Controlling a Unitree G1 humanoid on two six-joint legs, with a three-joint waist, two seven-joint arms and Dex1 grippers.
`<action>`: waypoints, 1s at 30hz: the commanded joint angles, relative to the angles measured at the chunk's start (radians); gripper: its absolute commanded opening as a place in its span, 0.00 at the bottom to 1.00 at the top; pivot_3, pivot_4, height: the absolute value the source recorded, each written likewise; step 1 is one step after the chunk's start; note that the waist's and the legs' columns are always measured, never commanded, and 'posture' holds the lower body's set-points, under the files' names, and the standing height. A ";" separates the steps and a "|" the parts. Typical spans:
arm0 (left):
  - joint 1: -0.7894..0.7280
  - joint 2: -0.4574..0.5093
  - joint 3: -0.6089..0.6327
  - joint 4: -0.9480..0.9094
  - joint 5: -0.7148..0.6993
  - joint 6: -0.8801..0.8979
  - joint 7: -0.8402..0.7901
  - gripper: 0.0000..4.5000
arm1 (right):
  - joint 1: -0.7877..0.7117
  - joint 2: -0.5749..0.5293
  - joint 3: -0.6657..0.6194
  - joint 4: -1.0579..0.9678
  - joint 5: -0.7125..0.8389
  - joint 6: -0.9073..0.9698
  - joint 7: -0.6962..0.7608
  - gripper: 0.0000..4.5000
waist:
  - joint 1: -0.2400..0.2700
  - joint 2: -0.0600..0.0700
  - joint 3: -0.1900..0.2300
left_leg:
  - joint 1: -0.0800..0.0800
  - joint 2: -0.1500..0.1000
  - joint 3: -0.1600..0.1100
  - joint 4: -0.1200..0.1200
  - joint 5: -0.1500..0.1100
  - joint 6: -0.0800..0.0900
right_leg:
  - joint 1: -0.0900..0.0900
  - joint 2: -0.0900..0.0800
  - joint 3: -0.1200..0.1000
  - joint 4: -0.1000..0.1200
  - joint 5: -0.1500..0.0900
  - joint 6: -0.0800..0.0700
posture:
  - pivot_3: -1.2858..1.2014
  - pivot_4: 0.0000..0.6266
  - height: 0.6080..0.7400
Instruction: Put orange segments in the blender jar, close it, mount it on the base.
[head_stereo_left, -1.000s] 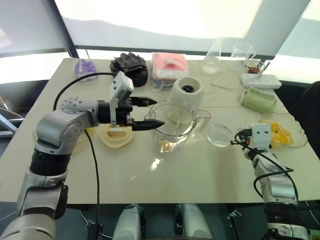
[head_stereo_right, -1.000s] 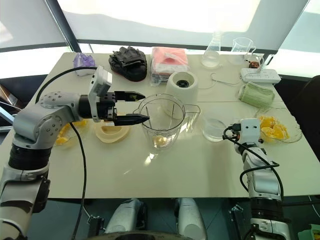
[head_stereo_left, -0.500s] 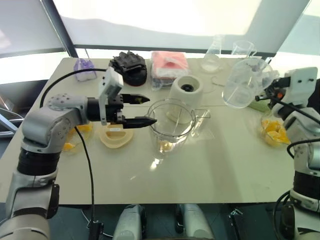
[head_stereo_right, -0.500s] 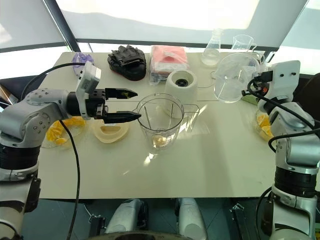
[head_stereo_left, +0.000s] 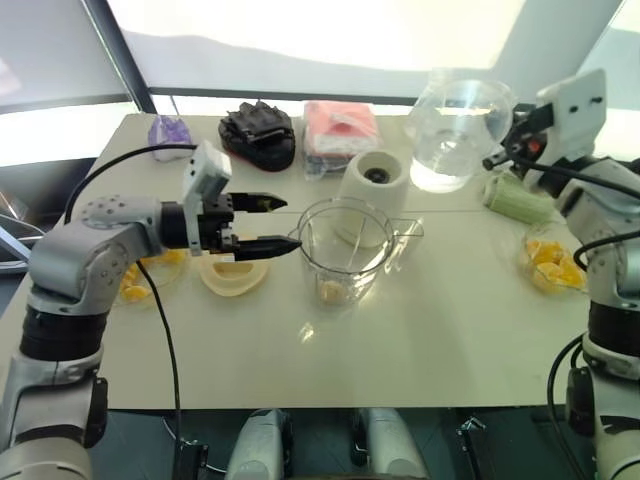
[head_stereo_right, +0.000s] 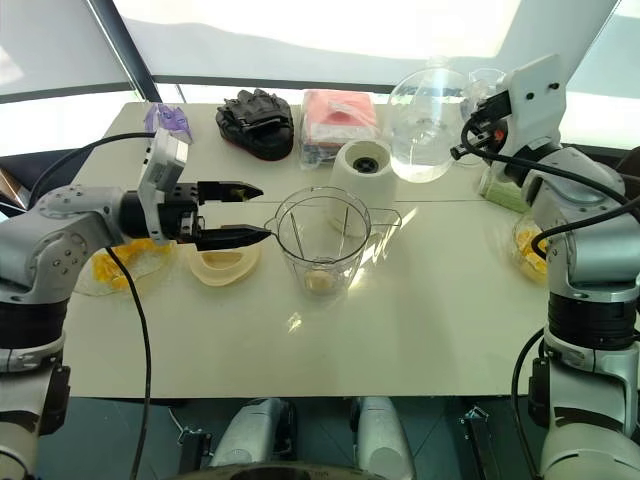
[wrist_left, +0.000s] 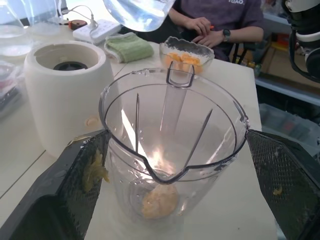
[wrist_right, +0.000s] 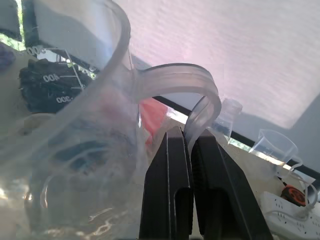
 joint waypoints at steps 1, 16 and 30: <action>-0.001 0.010 0.038 -0.038 -0.025 0.002 0.016 1.00 | -0.057 -0.012 -0.021 -0.062 0.021 0.004 0.013 0.01 | -0.001 0.000 0.000 | 0.000 0.000 0.000 0.000 0.000 0.000 | 0.000 0.000 0.000 0.000 0.000 0.000 | 0.52 0.24 1.00; 0.011 0.000 0.032 -0.041 -0.030 -0.004 0.034 1.00 | -0.077 -0.049 0.070 -0.147 0.000 0.028 0.093 0.01 | 0.000 0.000 0.000 | 0.000 0.000 0.000 0.000 0.000 0.000 | 0.000 0.000 0.000 0.000 0.000 0.000 | 0.52 0.24 1.00; 0.019 -0.015 0.029 -0.047 -0.038 -0.004 0.046 1.00 | -0.043 -0.111 0.202 -0.178 -0.153 -0.112 0.166 0.01 | -0.001 0.000 0.000 | 0.000 0.000 0.000 0.000 0.000 0.000 | 0.000 0.000 0.000 0.000 0.000 0.000 | 0.52 0.24 1.00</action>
